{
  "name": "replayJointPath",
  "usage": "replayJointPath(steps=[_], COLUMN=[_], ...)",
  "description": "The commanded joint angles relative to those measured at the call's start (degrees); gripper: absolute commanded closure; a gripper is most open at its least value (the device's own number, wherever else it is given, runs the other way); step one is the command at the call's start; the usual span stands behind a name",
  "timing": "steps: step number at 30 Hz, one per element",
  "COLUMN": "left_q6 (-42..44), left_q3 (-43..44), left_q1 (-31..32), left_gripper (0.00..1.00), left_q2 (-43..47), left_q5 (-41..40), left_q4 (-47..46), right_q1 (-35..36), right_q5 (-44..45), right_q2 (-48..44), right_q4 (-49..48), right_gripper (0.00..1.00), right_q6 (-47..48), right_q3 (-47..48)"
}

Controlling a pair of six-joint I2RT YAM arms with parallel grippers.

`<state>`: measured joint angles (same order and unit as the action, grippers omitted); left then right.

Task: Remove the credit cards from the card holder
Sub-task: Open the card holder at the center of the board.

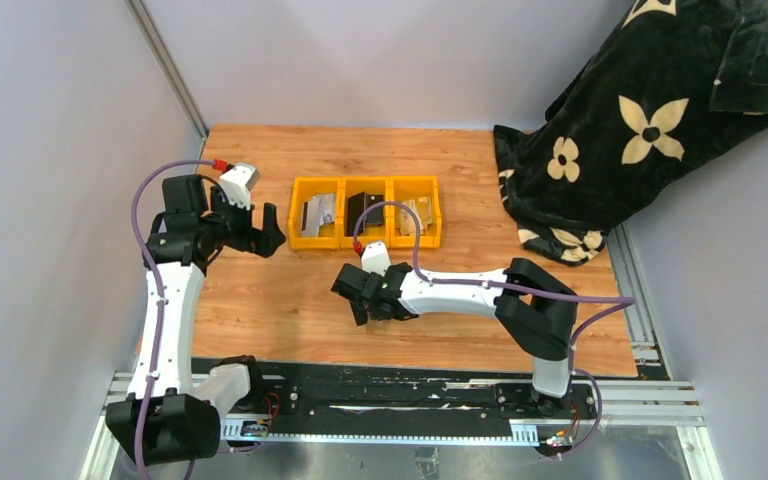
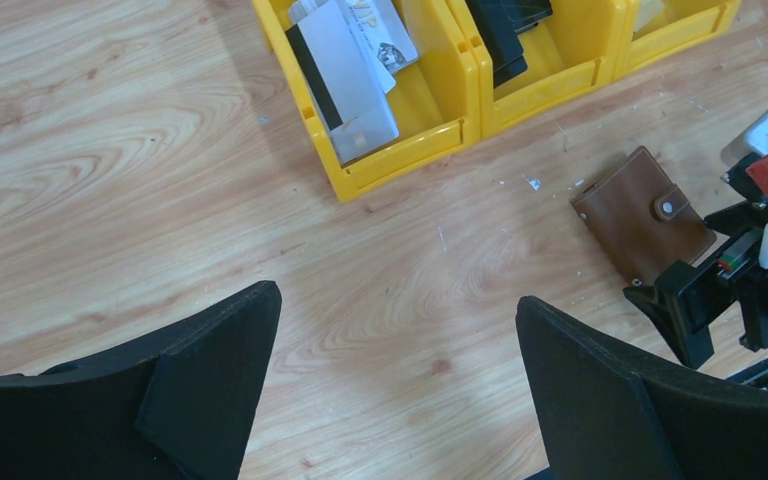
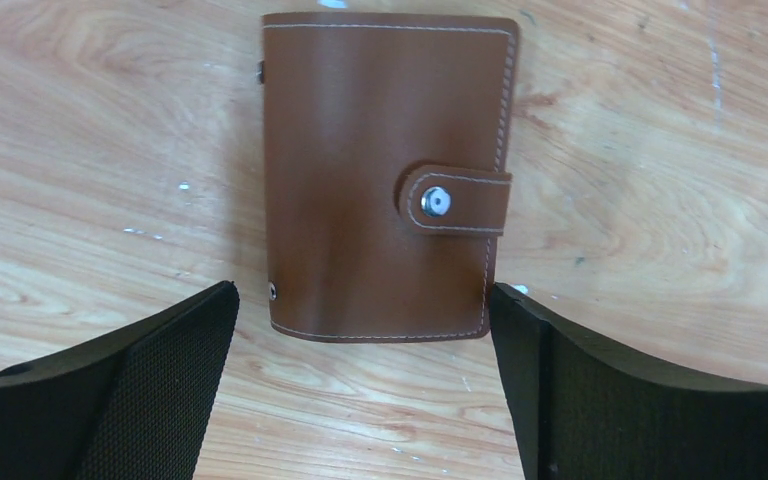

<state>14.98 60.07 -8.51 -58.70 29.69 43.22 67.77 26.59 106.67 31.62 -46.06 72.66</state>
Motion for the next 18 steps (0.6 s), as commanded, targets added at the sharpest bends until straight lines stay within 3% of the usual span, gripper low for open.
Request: replayJointPath(steps=[1, 18], left_q6=[-0.06, -1.13], left_q3=[1.91, 2.54], left_q1=[-0.36, -0.38], left_gripper=[0.0, 0.0], left_q2=[1.41, 1.6], left_q5=[1.6, 3.11], left_q4=[1.21, 2.12], right_q1=[-0.18, -3.05], right_q5=[-3.45, -3.14], right_q2=[1.24, 4.0], right_q4=[-2.95, -2.9], right_gripper=[0.01, 0.01], right_q6=[3.15, 4.45], right_q3=[1.24, 0.64])
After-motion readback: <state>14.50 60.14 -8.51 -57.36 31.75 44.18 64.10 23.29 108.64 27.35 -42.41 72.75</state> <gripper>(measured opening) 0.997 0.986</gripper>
